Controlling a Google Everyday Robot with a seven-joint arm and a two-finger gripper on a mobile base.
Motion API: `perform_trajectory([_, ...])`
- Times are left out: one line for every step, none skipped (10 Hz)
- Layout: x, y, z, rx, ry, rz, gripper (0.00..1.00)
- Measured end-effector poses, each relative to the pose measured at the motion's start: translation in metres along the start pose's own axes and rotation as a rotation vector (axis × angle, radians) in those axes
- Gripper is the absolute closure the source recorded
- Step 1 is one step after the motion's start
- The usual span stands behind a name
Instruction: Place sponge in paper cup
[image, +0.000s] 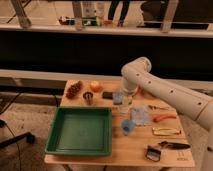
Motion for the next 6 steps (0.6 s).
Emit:
perform_trajectory([0.0035,-0.0011,-0.0013,0.005,0.008,0.004,1.00])
perform_trajectory([0.0050,-0.0020,-0.0021,0.006,0.012,0.008,1.00])
perform_trajectory([0.0058,-0.0021,-0.0017,0.006,0.015,0.007,1.00])
perform_trajectory([0.0051,-0.0019,-0.0017,0.004,0.016,0.006,0.99])
perform_trajectory([0.0047,-0.0019,-0.0016,0.004,0.015,0.006,0.91])
perform_trajectory([0.0049,-0.0019,-0.0016,0.004,0.015,0.006,0.84])
